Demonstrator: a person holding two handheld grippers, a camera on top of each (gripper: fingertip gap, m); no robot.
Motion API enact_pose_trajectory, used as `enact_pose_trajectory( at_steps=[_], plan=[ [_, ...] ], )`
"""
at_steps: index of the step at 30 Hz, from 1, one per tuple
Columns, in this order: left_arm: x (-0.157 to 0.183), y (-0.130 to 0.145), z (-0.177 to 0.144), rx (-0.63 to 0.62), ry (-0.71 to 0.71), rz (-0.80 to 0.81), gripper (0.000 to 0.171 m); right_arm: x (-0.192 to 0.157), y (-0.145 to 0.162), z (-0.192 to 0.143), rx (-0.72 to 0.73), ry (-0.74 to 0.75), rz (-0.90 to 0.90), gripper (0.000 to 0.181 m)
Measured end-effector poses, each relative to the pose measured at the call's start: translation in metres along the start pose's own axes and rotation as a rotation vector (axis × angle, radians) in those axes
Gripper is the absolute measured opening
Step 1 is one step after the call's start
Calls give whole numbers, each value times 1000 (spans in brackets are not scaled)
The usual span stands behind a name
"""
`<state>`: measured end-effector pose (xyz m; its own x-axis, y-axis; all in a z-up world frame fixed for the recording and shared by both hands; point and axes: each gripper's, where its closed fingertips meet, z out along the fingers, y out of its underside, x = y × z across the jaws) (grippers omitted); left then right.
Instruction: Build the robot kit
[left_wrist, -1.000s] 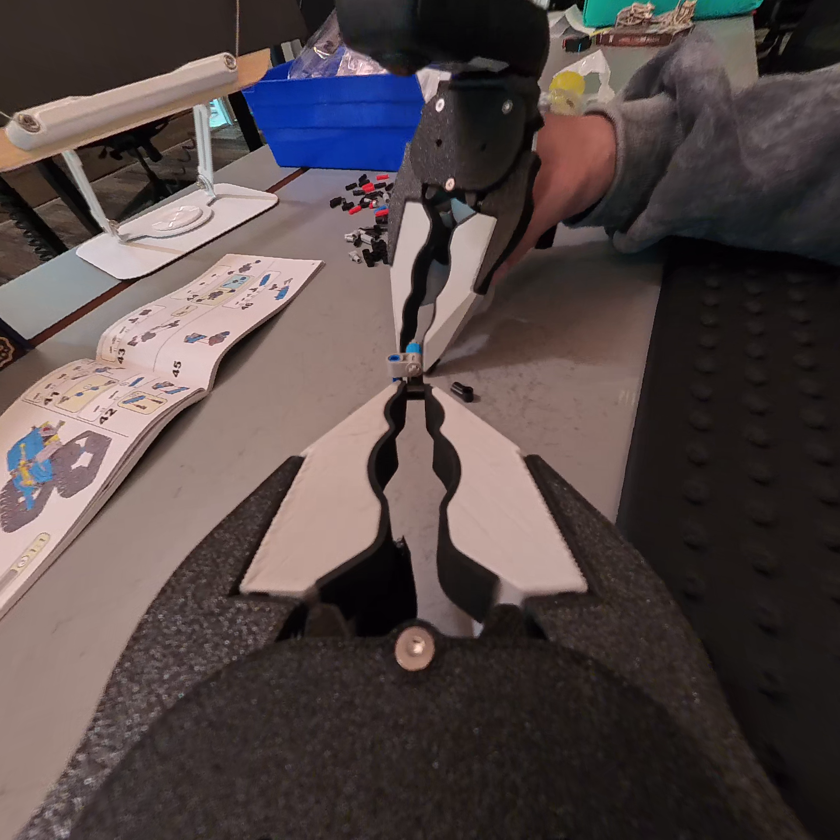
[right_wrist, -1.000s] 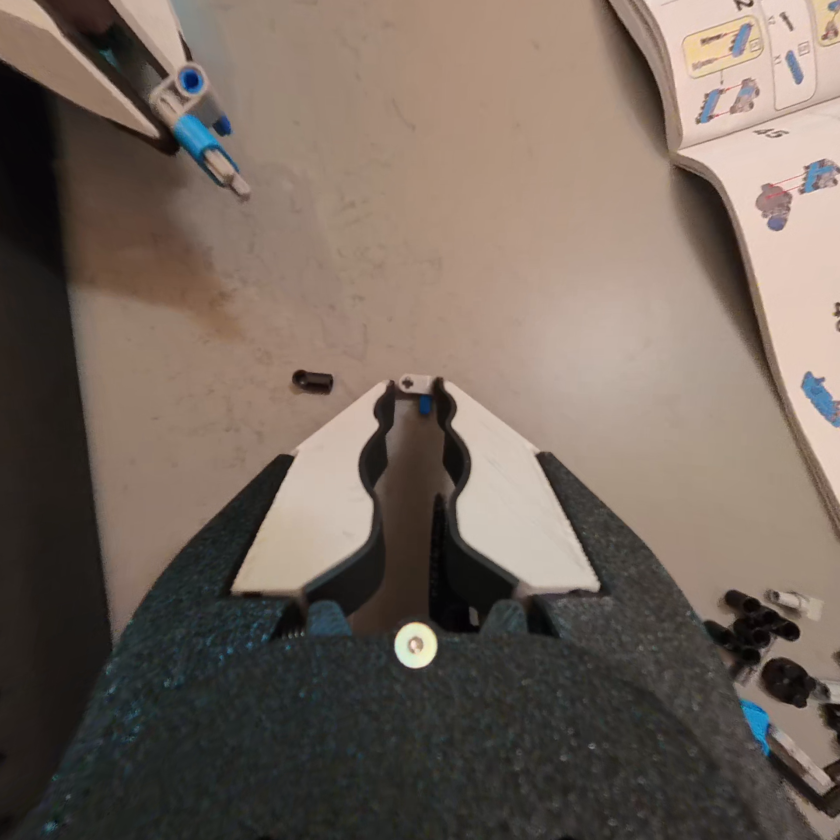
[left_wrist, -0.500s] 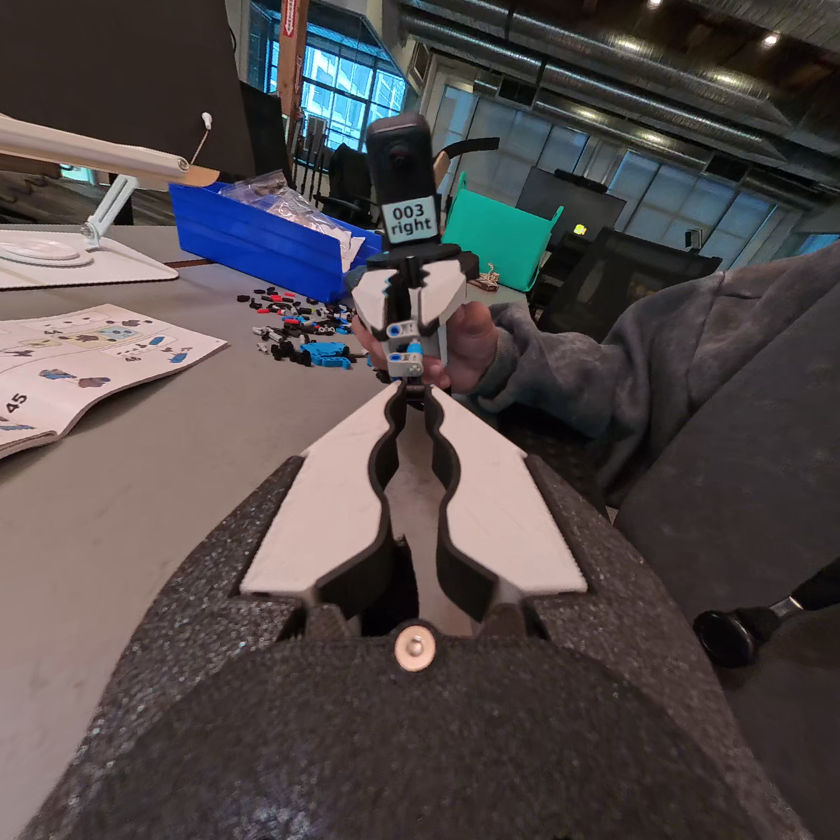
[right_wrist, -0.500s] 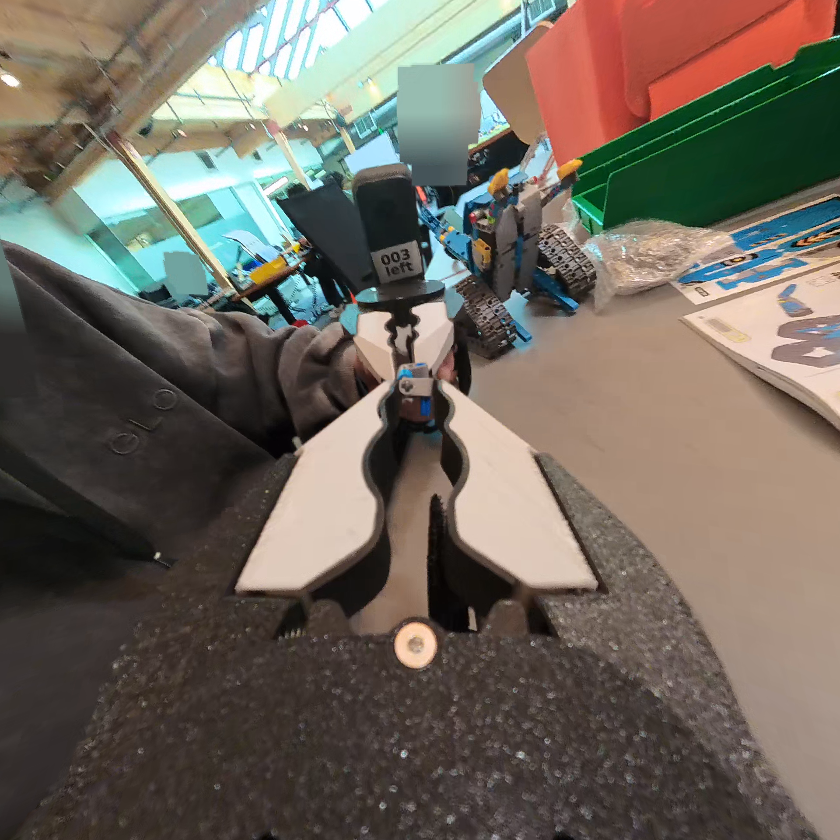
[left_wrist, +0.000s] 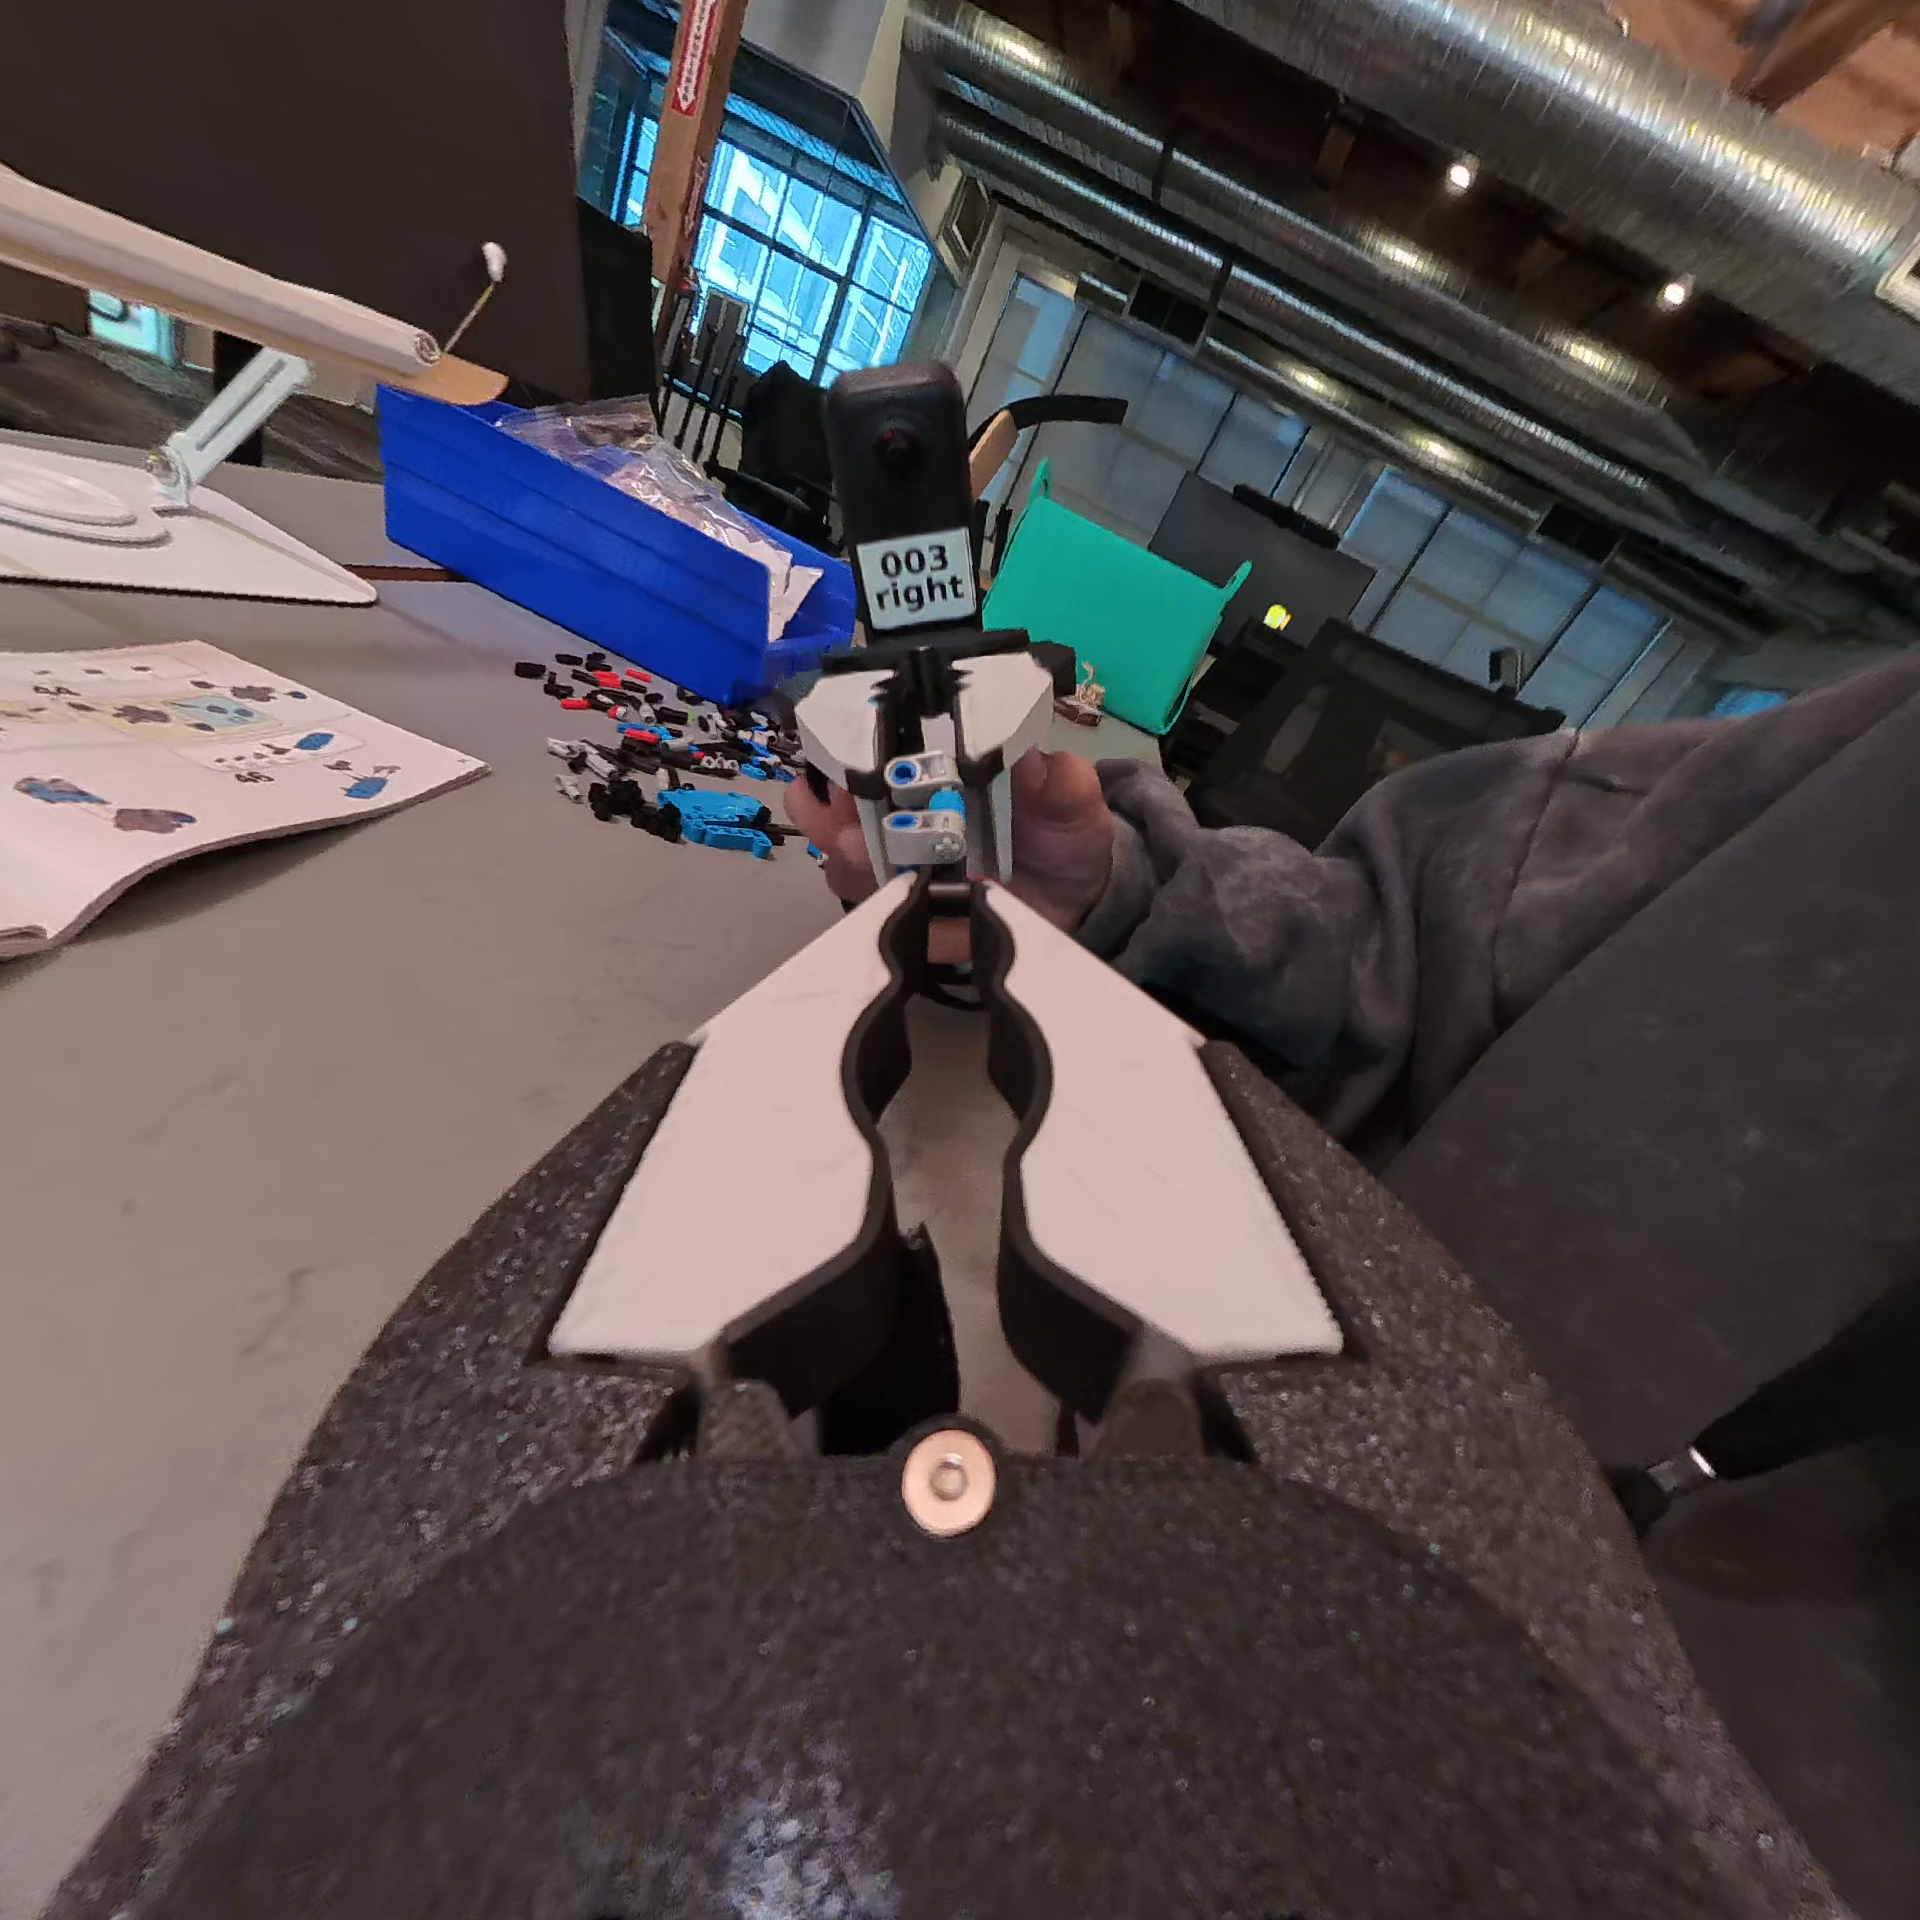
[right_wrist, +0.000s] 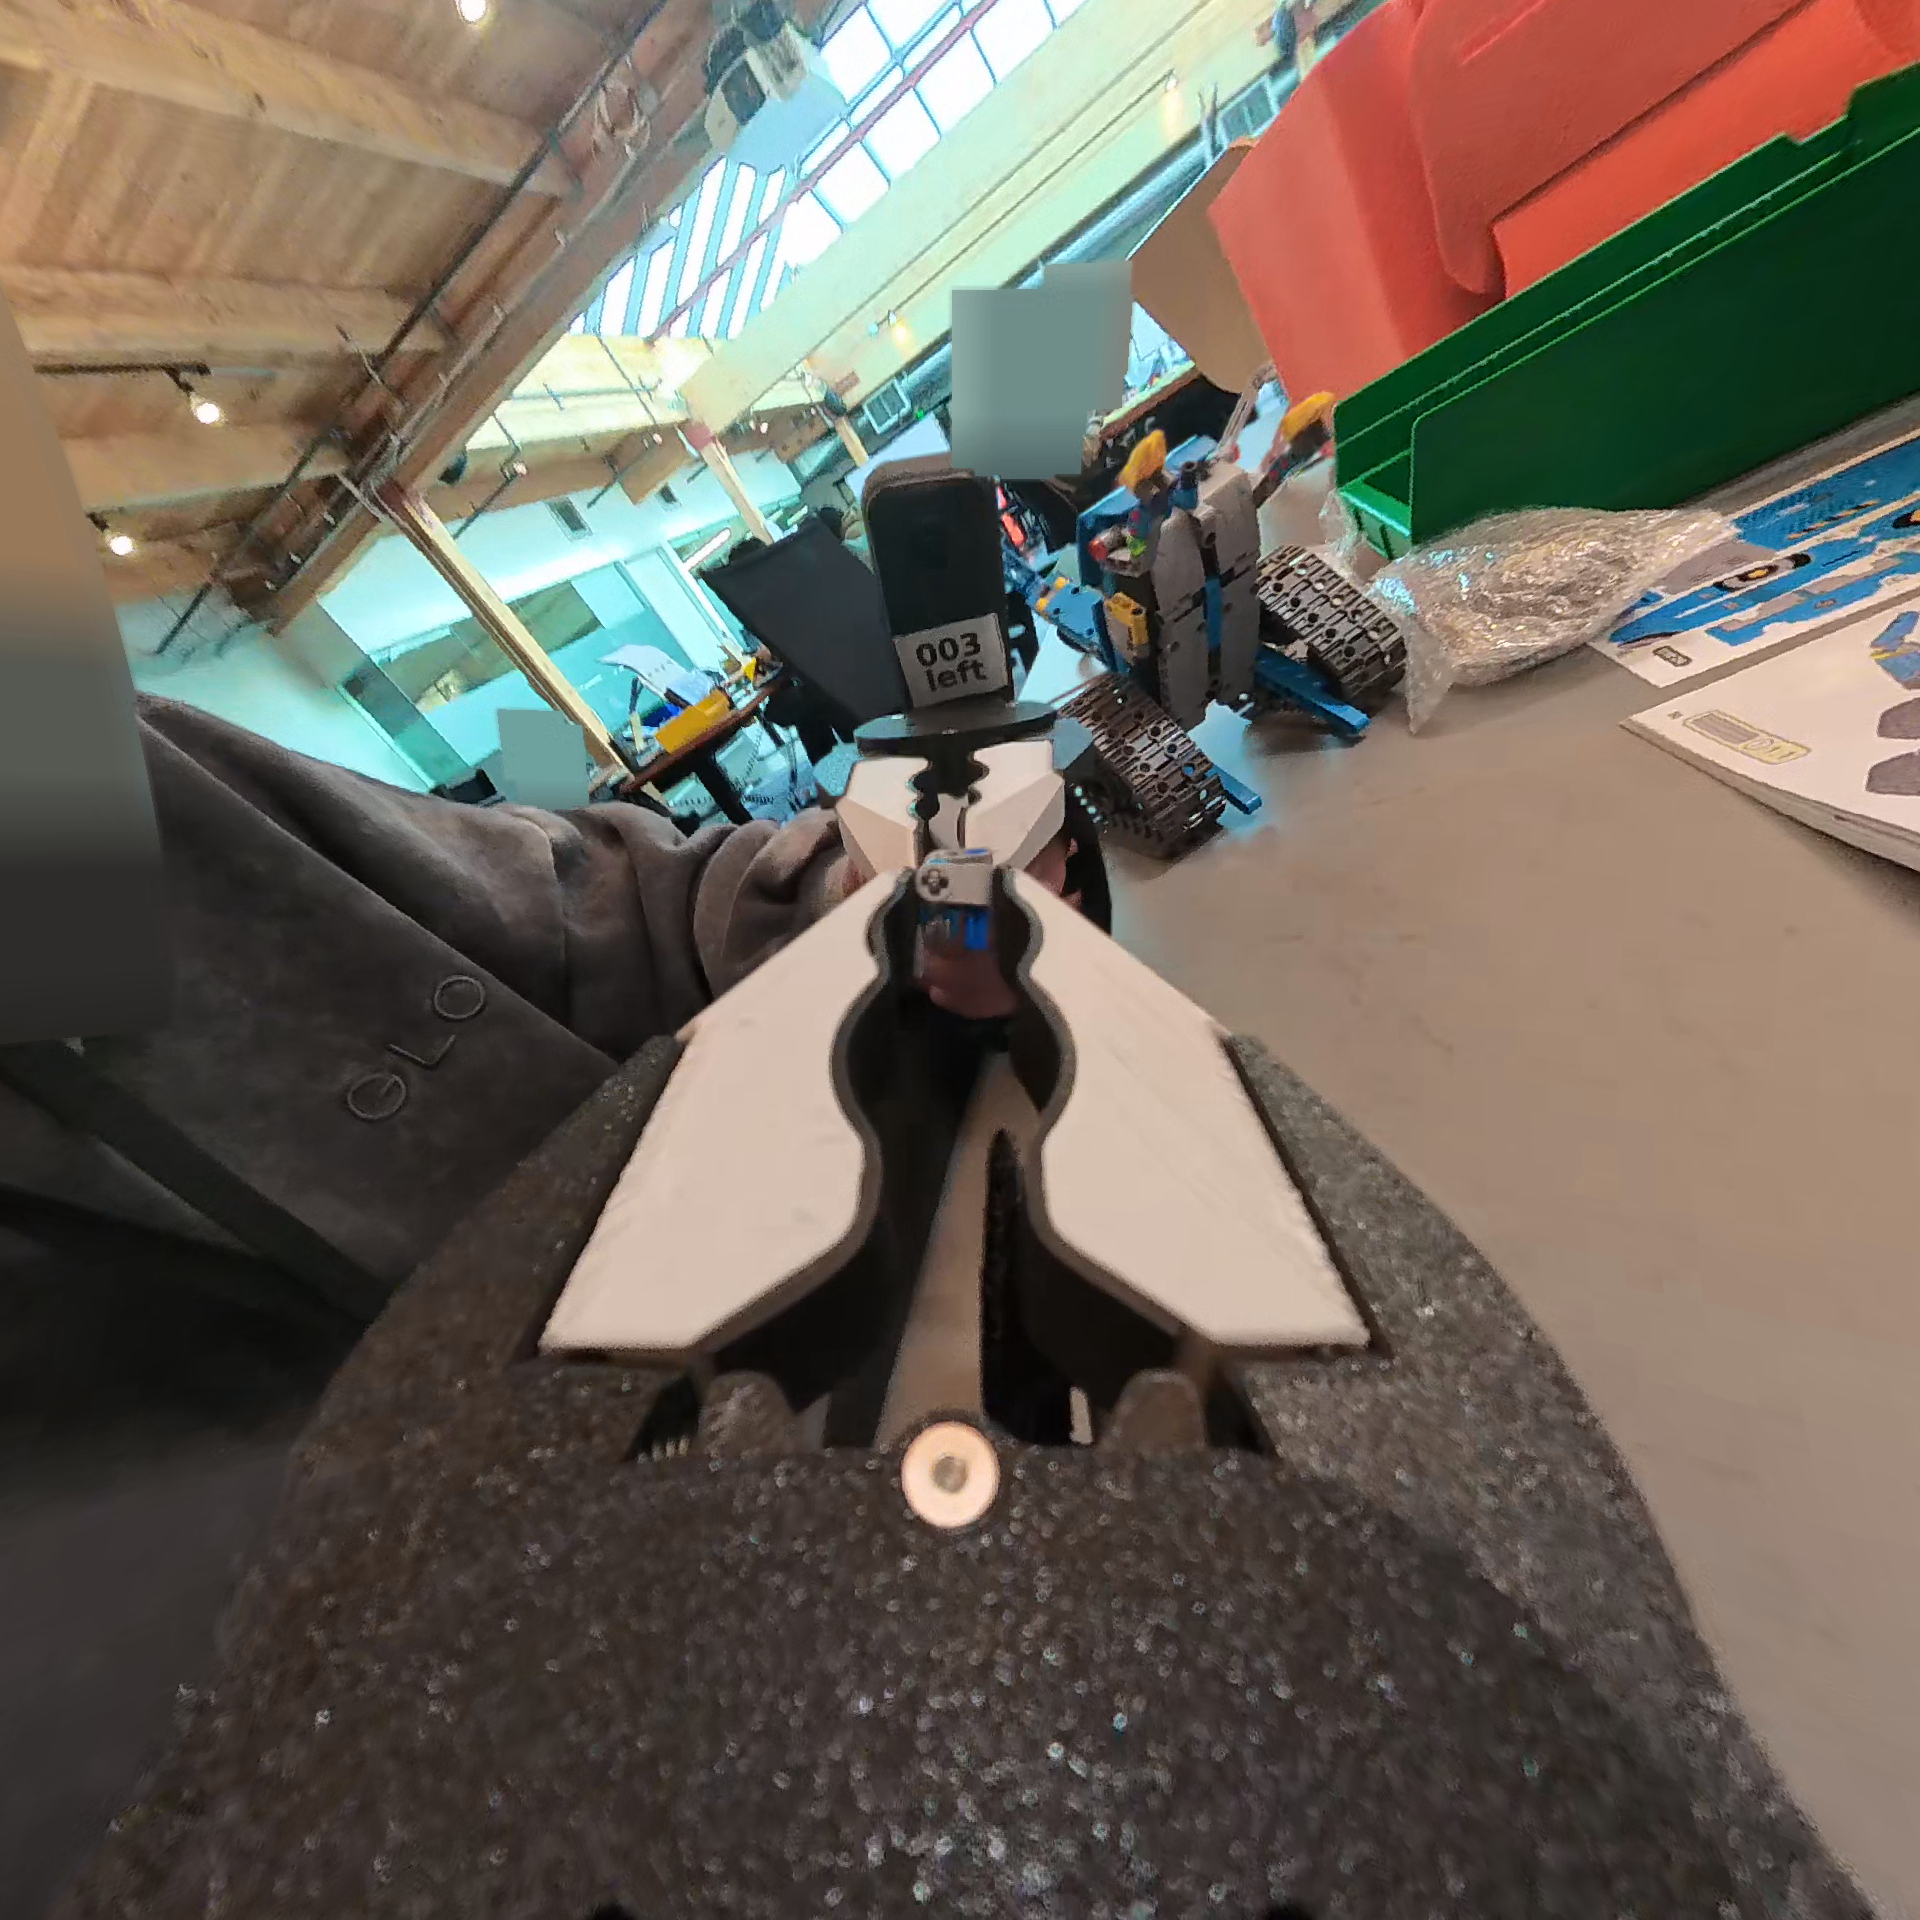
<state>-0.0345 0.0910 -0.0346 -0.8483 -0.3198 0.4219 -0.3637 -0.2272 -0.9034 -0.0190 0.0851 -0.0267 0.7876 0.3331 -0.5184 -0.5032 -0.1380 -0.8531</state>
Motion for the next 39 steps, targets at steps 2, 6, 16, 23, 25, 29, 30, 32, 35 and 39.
enact_pose_trajectory(
  at_steps=[2,6,16,23,25,29,30,32,35,39],
  plan=[
    [0,-2,0,17,1,-18,6,0,-3,1,28,-21,39,14],
    [-1,-8,-1,65,0,-60,6,1,-10,3,120,-37,125,14],
    [-4,-12,1,117,-14,-128,6,4,-17,4,184,26,145,13],
    [-14,-3,2,68,-51,-154,5,15,-8,0,111,107,84,14],
    [-15,-3,2,70,-47,-164,5,16,-7,0,121,91,120,14],
    [-14,-4,2,80,-43,-172,5,16,-9,1,174,31,217,14],
    [-15,-4,2,82,-44,-176,5,17,-9,2,187,22,237,13],
    [-16,-4,1,85,-41,-191,5,18,-9,2,188,37,232,13],
    [-16,-4,1,83,-33,-204,5,19,-9,2,165,98,143,14],
    [-18,-1,2,69,-38,-215,5,21,-6,2,134,132,113,14]
  ],
)
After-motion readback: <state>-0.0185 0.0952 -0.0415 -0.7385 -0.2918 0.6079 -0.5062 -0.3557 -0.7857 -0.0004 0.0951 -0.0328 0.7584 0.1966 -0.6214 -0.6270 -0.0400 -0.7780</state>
